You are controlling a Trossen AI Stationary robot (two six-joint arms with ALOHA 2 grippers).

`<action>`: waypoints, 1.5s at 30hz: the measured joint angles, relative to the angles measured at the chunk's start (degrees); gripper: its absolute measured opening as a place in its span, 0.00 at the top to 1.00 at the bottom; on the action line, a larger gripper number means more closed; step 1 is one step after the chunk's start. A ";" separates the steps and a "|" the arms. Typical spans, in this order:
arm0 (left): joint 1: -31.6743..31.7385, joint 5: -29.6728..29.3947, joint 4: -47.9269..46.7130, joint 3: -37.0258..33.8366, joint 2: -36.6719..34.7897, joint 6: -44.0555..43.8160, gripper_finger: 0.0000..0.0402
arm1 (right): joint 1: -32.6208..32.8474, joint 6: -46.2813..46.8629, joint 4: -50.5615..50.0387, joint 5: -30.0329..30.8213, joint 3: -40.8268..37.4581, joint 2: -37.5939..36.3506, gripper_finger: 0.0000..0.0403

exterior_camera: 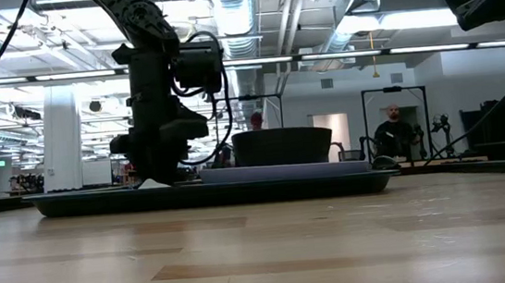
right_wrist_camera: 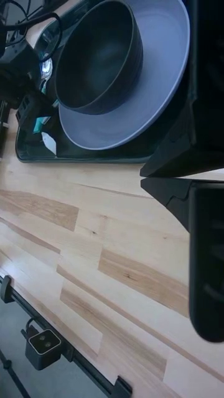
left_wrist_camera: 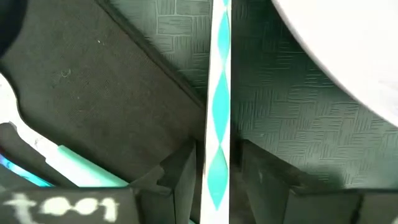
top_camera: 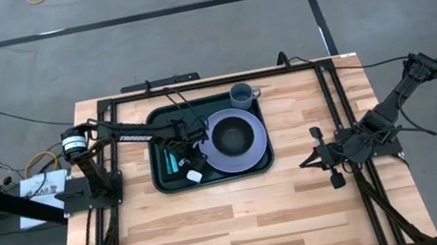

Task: Set up tray
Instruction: Put the white knife on top of the black napkin to the right of the light blue spoon on the black serving tray

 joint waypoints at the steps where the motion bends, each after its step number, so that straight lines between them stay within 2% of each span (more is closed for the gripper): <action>1: 0.00 0.00 0.00 0.00 0.00 -0.18 0.72 | 0.00 0.00 0.00 0.00 0.00 0.00 0.99; 11: 0.02 1.53 1.70 -0.02 0.00 -2.68 0.82 | 0.00 0.00 -0.02 0.00 0.00 0.00 0.99; 22: 0.02 1.57 2.25 -0.02 0.00 -3.72 0.87 | 0.00 0.00 -0.02 -0.01 0.00 0.01 0.99; 45: 0.00 1.46 3.43 0.49 0.00 -5.91 0.82 | 0.00 0.00 -0.02 -0.02 0.00 0.01 0.99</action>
